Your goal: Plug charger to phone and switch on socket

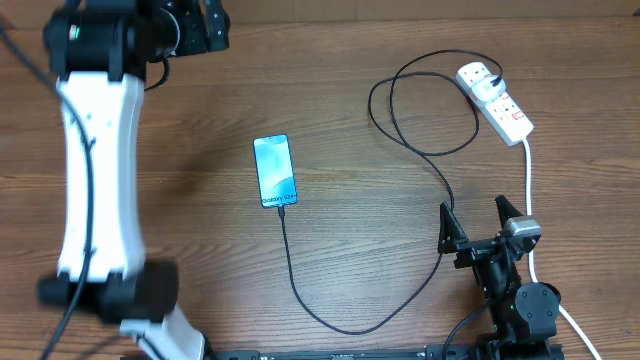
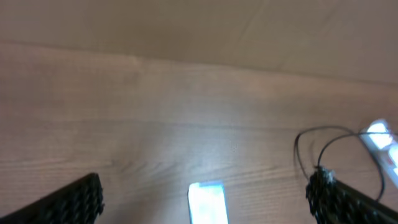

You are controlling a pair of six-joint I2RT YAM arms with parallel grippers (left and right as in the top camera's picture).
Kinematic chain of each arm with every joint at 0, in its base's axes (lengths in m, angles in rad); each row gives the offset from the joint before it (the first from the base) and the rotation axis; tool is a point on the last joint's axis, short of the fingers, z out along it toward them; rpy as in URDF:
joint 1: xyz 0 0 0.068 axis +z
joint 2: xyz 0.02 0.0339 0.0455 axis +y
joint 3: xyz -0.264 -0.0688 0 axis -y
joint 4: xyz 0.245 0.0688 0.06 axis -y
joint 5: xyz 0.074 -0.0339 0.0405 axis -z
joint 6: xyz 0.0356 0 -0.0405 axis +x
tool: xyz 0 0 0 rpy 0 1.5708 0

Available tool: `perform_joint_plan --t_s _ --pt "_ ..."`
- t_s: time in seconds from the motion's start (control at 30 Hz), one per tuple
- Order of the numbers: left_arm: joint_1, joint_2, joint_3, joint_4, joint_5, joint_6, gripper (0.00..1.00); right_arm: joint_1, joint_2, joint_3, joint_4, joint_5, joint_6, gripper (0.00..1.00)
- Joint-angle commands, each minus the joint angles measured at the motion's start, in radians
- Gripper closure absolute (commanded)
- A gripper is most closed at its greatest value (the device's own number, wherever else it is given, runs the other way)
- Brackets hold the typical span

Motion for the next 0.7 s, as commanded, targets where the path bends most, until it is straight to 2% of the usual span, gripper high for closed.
perform_joint_plan --t_s 0.0,0.2,0.53,0.67 --pt "0.005 -0.232 -0.232 0.113 -0.011 0.068 0.00 0.005 -0.010 -0.010 0.003 0.000 0.002 0.00" --pt "0.005 -0.459 -0.536 0.303 -0.011 0.145 0.00 0.005 -0.010 -0.010 0.003 0.000 0.002 0.00" --pt "0.005 -0.822 -1.061 0.650 -0.010 0.172 0.01 0.005 -0.010 -0.010 0.003 0.000 0.002 0.00" --pt "0.005 -0.972 -1.286 0.819 0.039 0.266 0.00 0.005 -0.010 -0.010 0.003 0.000 0.002 0.00"
